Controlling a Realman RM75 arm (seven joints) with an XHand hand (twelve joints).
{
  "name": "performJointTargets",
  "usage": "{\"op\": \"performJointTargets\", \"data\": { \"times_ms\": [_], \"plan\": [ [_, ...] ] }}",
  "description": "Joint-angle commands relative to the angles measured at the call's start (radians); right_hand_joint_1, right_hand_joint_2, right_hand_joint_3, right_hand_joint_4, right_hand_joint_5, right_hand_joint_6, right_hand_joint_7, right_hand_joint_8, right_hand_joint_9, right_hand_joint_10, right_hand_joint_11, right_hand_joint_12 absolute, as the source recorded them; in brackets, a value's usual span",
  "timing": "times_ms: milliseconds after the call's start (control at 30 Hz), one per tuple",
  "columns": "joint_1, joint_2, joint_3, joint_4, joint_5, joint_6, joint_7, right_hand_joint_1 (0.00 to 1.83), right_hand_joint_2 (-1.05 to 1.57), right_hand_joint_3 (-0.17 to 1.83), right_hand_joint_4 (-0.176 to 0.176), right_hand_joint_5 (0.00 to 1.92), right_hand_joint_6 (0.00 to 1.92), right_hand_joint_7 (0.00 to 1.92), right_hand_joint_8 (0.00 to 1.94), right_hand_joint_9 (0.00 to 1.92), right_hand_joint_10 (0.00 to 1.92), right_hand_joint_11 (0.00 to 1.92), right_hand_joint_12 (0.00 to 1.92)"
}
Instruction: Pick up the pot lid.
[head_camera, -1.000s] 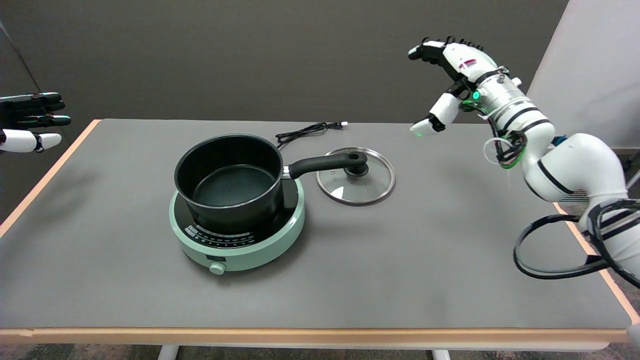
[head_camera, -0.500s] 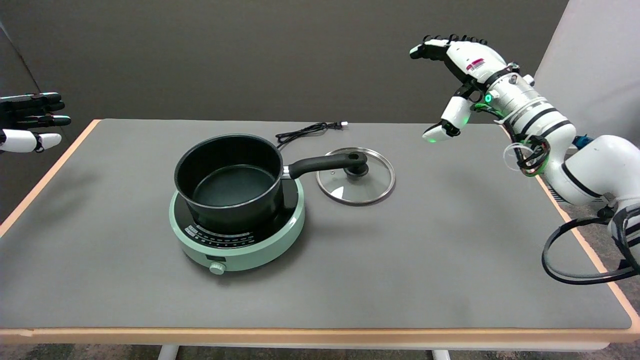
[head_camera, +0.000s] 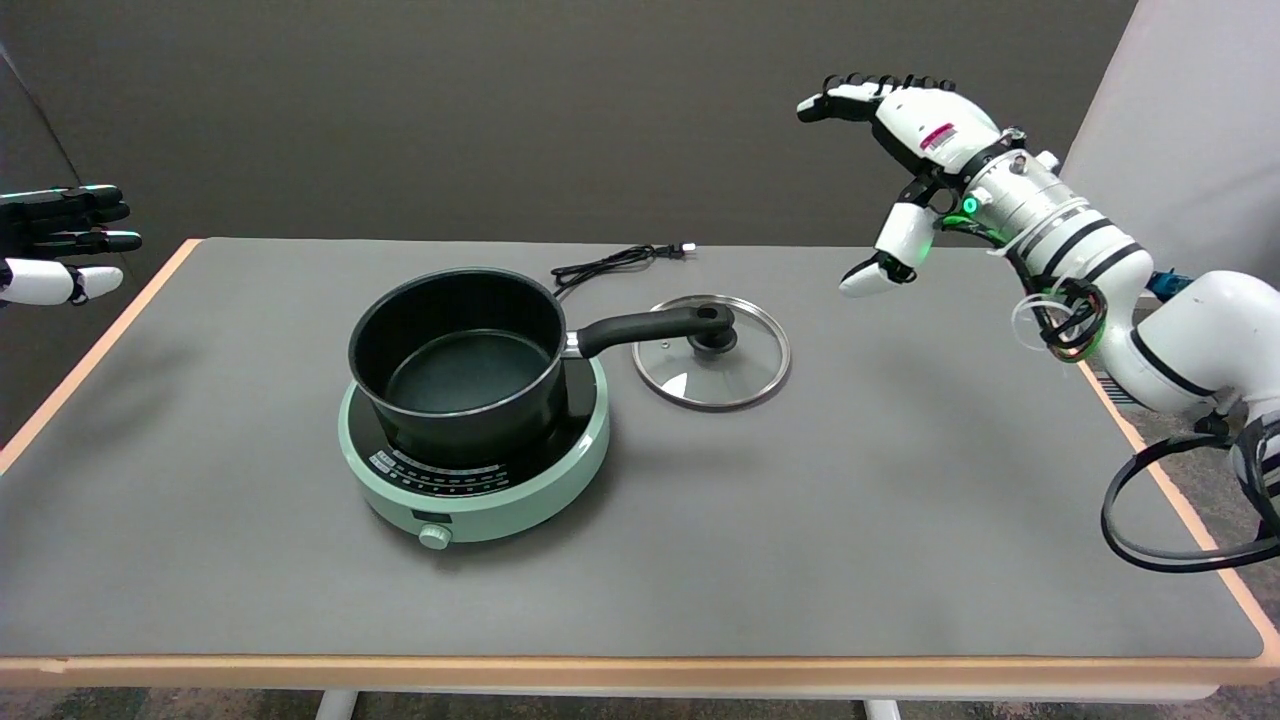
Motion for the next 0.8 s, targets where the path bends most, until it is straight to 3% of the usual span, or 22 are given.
{"op": "performJointTargets", "data": {
  "times_ms": [33,67,500,633,800],
  "plan": [
    [0.038,-0.001,-0.044,-0.069,0.002,-0.063,0.001,1.19,-0.48,0.95,0.082,0.35,0.35,0.35,0.35,0.35,0.35,0.35,0.35],
    [0.042,-0.001,-0.048,-0.079,0.002,-0.070,0.001,1.18,-0.48,0.95,0.105,0.35,0.35,0.35,0.35,0.35,0.35,0.35,0.35],
    [0.119,-0.022,-0.107,-0.188,0.002,-0.082,0.001,1.18,-0.46,0.94,0.085,0.36,0.36,0.36,0.36,0.36,0.36,0.36,0.36],
    [0.120,-0.026,-0.108,-0.192,0.002,-0.086,0.001,1.16,-0.42,0.94,0.108,0.36,0.36,0.36,0.36,0.36,0.36,0.36,0.36],
    [0.120,-0.030,-0.104,-0.192,0.002,-0.086,0.001,1.16,-0.40,0.93,0.110,0.35,0.35,0.35,0.35,0.35,0.35,0.35,0.35]
  ]
}}
